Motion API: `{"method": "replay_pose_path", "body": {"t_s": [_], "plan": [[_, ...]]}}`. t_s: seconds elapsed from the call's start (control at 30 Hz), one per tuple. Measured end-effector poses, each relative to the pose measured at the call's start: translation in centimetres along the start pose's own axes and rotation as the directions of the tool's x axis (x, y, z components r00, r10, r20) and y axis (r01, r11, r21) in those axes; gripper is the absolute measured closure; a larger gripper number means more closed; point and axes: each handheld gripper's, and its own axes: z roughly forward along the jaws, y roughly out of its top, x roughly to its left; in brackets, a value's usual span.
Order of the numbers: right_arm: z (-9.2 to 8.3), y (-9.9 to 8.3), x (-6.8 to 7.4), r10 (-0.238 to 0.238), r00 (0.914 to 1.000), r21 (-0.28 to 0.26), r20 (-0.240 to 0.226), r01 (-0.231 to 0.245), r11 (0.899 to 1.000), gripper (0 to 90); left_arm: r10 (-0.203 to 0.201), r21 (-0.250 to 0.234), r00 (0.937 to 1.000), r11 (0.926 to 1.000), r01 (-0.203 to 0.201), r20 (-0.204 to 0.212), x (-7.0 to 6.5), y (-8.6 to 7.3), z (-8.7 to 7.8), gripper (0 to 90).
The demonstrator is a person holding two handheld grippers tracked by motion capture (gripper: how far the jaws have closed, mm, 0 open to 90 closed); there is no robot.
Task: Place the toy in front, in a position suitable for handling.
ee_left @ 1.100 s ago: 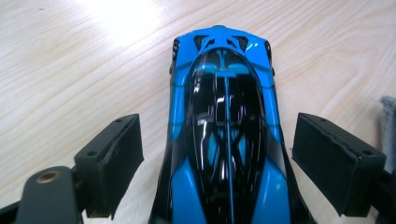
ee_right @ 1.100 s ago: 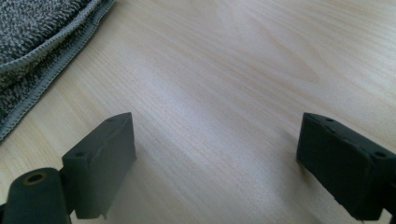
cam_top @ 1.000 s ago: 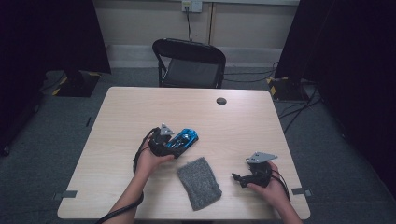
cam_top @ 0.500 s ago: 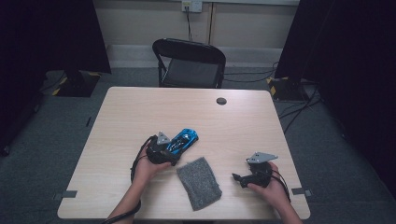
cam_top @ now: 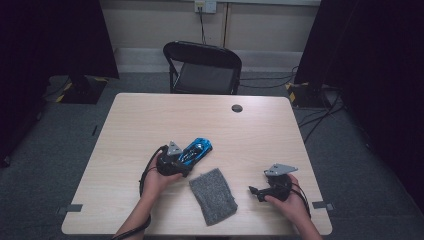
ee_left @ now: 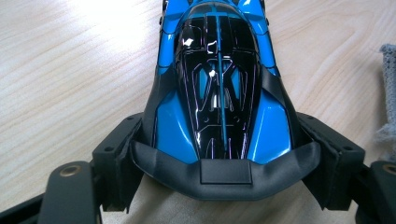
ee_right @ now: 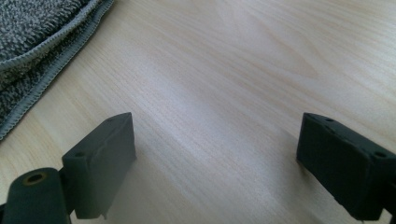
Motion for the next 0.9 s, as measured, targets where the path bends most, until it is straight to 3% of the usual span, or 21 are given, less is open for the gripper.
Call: {"method": "replay_pose_path", "body": {"t_s": [0.3, 0.43, 0.57, 0.67, 0.9], "plan": [[-0.2, 0.0, 0.4, -0.002, 1.0000, 0.005, -0.009, 0.002, 1.000, 13.9, 0.003, -0.001, 1.0000, 1.0000, -0.003, 0.003, 0.0, 0.0, 0.0, 24.2], [-0.4, 0.2, 0.8, 0.020, 0.9993, 0.013, -0.030, -0.020, 1.000, 15.0, 0.001, -0.001, 1.0000, 1.0000, -0.001, 0.004, 0.0, 0.0, 0.0, 24.2], [-0.6, 0.8, 1.2, 0.018, 0.9994, -0.004, -0.031, -0.018, 1.000, 15.0, 0.001, -0.001, 1.0000, 1.0000, -0.001, 0.004, 0.0, 0.0, 0.0, 24.2], [-0.9, 1.4, 1.7, -0.001, 0.9998, -0.011, -0.019, 0.000, 1.000, 15.5, 0.004, 0.000, 1.0000, 1.0000, -0.004, 0.002, 0.0, 0.0, 0.0, 24.2], [-0.9, 2.8, 3.4, -0.001, 0.9978, -0.042, -0.066, -0.002, 0.999, 16.7, 0.004, 0.000, 1.0000, 1.0000, -0.004, 0.002, 0.0, 0.0, 0.0, 24.3]]}}
